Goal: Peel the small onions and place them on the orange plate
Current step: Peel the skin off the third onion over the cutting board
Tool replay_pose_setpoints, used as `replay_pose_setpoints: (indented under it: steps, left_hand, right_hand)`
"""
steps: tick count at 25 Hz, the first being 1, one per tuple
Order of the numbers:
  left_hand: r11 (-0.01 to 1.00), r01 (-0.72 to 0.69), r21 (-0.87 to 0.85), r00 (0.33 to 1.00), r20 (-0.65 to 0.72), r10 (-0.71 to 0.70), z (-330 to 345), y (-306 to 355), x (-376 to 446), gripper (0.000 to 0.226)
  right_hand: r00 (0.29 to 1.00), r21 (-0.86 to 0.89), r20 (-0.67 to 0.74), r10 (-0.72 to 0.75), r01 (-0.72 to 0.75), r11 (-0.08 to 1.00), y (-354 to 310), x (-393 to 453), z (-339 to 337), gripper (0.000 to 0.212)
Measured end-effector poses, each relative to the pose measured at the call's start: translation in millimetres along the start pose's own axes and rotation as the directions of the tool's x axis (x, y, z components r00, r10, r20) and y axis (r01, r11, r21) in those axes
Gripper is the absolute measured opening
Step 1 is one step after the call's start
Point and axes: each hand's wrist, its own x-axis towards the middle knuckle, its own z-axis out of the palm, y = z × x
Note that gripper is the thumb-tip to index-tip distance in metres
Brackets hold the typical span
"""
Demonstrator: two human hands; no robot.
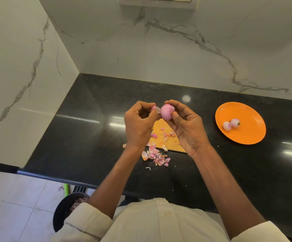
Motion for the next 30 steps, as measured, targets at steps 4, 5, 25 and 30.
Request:
replay_pose_setpoints:
  steps: [4,5,25,30]
  left_hand:
    - [0.978,0.116,-0.172,0.988,0.118,-0.096,-12,-1,3,0.028]
    - [0.977,0.128,-0.170,0.984,0.145,-0.103,-13,-1,2,0.030]
    - [0.943,0.135,0.304,0.959,0.200,-0.202,-50,-44,9,0.027]
    - [0.981,0.031,0.193,0.946,0.312,-0.091,-44,-30,14,0.034]
  right_hand:
    - [0.996,0.189,0.037,0.078,-0.084,0.978,0,1,6,0.035]
    - [0.994,0.201,0.042,0.103,-0.109,0.974,0,1,8,0.036]
    - [0.958,-0.018,-0.207,0.201,-0.209,0.978,38,2,34,0.044]
    - [0.972,-0.136,-0.193,0.133,-0.161,0.978,29,-4,27,0.038]
